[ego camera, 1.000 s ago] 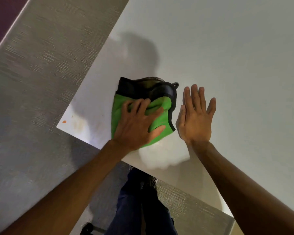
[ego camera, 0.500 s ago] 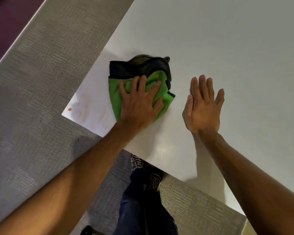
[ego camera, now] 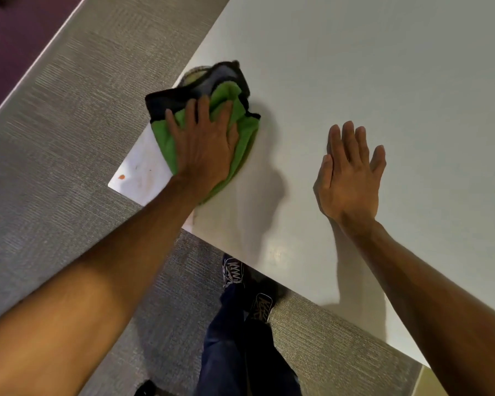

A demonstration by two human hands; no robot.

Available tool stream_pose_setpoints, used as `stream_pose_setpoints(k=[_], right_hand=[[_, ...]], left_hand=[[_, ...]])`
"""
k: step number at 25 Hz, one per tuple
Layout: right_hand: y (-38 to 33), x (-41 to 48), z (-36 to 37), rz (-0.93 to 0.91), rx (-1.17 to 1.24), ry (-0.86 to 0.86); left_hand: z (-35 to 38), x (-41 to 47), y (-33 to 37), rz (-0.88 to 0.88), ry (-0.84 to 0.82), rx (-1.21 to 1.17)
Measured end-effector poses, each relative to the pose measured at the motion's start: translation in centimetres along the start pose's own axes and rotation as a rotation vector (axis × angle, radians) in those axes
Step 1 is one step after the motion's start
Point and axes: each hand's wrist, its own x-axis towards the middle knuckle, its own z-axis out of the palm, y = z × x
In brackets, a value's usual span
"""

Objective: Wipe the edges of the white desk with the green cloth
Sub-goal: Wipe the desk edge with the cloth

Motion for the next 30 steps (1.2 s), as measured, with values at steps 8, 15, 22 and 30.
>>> stream_pose_setpoints(k=[8,15,22,30], right_hand=[[0.0,0.0,-0.8,0.002,-0.041,-0.038],[0.0,0.0,-0.4,0.001,-0.006,-0.01],[-0.1,-0.1,-0.6,0.024,-0.008,-0.043],[-0.1,0.0,-0.5,0.006,-0.002,-0.006]], left_hand=[[-1.2,-10.2,4.0,0.524,0.014,-0.007],[-0.2,1.8,0.7,0.112,0.046,0.046],[-1.4,-7.2,4.0,0.285,0.041,-0.015],[-1.0,7.6,1.0,-0.215,-0.016,-0.022]])
